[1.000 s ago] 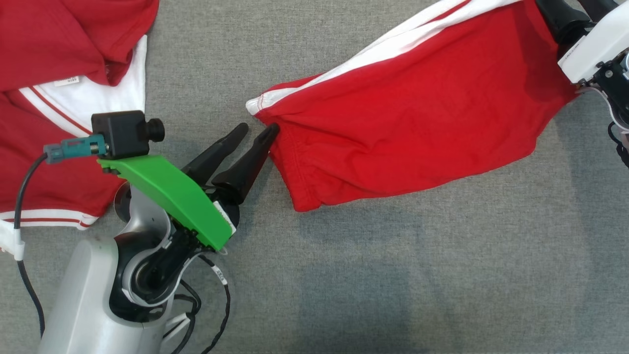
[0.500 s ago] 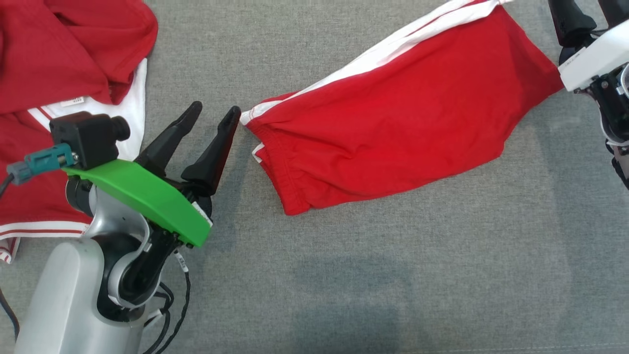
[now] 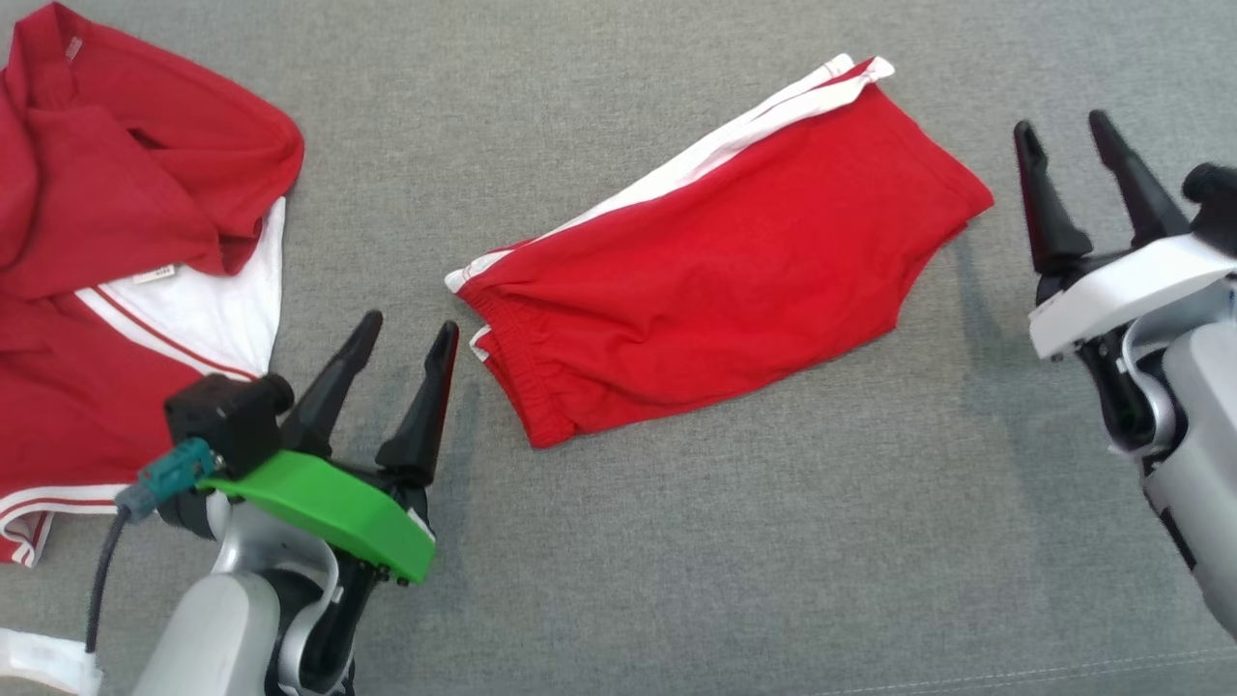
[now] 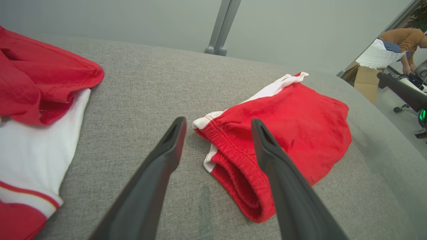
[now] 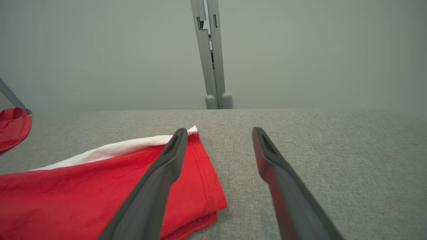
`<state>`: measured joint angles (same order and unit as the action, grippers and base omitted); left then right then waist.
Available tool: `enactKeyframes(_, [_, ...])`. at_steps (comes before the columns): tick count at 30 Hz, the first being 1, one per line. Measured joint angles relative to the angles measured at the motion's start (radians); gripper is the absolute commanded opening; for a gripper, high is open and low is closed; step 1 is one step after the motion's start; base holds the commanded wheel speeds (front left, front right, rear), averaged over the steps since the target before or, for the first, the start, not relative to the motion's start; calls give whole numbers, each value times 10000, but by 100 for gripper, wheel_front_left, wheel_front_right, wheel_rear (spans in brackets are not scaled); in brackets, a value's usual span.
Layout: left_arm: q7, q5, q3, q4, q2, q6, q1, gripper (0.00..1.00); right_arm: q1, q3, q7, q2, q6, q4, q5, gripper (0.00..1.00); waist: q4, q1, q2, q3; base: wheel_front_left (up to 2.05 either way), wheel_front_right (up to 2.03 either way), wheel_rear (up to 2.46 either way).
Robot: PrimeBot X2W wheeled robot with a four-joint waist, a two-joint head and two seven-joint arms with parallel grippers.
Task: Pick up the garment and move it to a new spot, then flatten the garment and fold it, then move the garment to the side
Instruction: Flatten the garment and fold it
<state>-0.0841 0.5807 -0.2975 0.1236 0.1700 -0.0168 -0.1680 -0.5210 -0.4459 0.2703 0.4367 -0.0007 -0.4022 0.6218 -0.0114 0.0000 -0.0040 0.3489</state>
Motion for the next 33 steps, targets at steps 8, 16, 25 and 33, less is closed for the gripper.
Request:
enactKeyframes(8, [437, -21, -339, -786, -301, 98, 762, 100, 1064, -67, -84, -552, -307, 224, -190, 100, -529, 0, 0, -569, 0, 0, 0])
enactKeyframes(16, [1058, -255, -345, -1547, -328, 230, 1176, 100, 1605, 748, -111, -930, -732, 1601, -1099, 100, -1181, 0, 0, -1028, 0, 0, 0])
enactKeyframes(25, [1981, -663, -489, -2148, -562, 345, 1319, 100, 3315, 1521, -113, -1160, -980, 2011, -1643, 100, -1615, 0, 0, -1650, 0, 0, 0])
enactKeyframes(33, [2625, -949, -416, -2449, -587, 527, 1663, 100, 4569, 1906, -113, -1221, -984, 2222, -1918, 100, -1494, 0, 0, -2251, 0, 0, 0])
